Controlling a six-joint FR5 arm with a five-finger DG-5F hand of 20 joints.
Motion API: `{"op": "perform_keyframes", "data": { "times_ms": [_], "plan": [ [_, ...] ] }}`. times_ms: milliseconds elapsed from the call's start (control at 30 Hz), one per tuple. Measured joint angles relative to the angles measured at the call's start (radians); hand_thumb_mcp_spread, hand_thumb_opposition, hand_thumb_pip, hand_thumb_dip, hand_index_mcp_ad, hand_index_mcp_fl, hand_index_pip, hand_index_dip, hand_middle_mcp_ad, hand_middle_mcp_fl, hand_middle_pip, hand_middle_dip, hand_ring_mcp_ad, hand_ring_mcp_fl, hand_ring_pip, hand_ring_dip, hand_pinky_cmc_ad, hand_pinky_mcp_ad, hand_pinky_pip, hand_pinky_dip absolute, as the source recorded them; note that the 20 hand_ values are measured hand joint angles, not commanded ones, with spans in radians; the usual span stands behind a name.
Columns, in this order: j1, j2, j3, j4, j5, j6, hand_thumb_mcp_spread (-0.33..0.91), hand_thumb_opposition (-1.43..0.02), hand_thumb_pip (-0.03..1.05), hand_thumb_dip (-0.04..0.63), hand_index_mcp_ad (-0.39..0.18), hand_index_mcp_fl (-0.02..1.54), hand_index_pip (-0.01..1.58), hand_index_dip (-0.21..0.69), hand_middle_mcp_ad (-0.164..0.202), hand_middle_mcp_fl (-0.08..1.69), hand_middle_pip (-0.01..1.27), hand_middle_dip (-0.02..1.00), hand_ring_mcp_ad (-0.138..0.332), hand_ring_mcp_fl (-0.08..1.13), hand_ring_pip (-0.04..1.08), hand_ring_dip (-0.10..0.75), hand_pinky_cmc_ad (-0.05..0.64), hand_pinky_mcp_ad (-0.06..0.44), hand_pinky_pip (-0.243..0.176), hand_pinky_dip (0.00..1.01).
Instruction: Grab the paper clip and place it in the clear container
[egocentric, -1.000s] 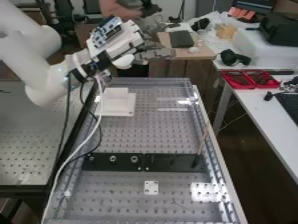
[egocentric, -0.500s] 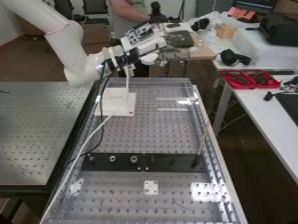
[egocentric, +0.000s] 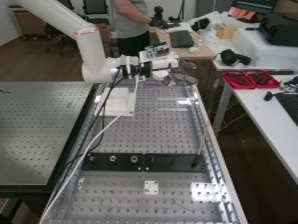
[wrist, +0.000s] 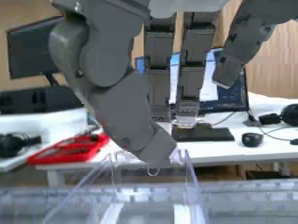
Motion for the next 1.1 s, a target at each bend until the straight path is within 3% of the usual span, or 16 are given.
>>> {"op": "perform_keyframes", "data": {
  "times_ms": [200,500,567,633,700,833,933,1100],
  "plan": [
    [0.016,-0.030,0.066,-0.126,0.001,-0.026,0.69,-1.14,0.72,0.316,-0.192,0.51,0.12,-0.188,-0.010,0.83,0.89,0.72,0.051,0.55,0.35,0.489,0.431,0.276,0.099,0.20],
    [0.024,-0.041,0.080,-0.152,0.008,-0.002,0.67,-1.16,0.72,0.316,-0.187,0.51,0.10,-0.188,-0.012,0.83,0.88,0.72,0.051,0.54,0.35,0.490,0.435,0.278,0.099,0.21],
    [0.024,-0.042,0.084,-0.167,0.006,0.004,0.62,-1.11,0.76,0.321,-0.183,0.46,0.12,-0.188,-0.014,0.76,0.86,0.72,0.051,0.48,0.36,0.475,0.435,0.278,0.096,0.23],
    [0.022,-0.042,0.085,-0.180,0.003,0.014,0.54,-1.03,0.84,0.330,-0.183,0.30,0.14,-0.188,-0.010,0.76,0.75,0.69,0.051,0.39,0.36,0.452,0.431,0.278,0.091,0.26],
    [0.019,-0.038,0.083,-0.180,0.002,0.018,0.50,-0.97,0.85,0.330,-0.187,0.24,0.17,-0.188,-0.012,0.69,0.71,0.66,0.056,0.35,0.40,0.440,0.431,0.278,0.084,0.31],
    [0.014,-0.032,0.077,-0.176,0.002,0.021,0.46,-0.90,0.89,0.361,-0.183,0.17,0.20,-0.188,-0.005,0.58,0.69,0.61,0.054,0.30,0.41,0.382,0.431,0.276,0.017,0.39],
    [0.010,-0.024,0.072,-0.171,0.002,0.023,0.44,-0.88,0.90,0.363,-0.180,0.10,0.22,-0.190,-0.002,0.53,0.67,0.58,0.061,0.23,0.43,0.375,0.400,0.276,0.014,0.43],
    [-0.003,0.017,0.057,-0.187,-0.003,0.036,0.42,-0.85,0.95,0.363,-0.183,0.09,0.23,-0.188,-0.002,0.53,0.66,0.57,0.063,0.23,0.42,0.358,0.379,0.278,-0.012,0.46]
  ]
}}
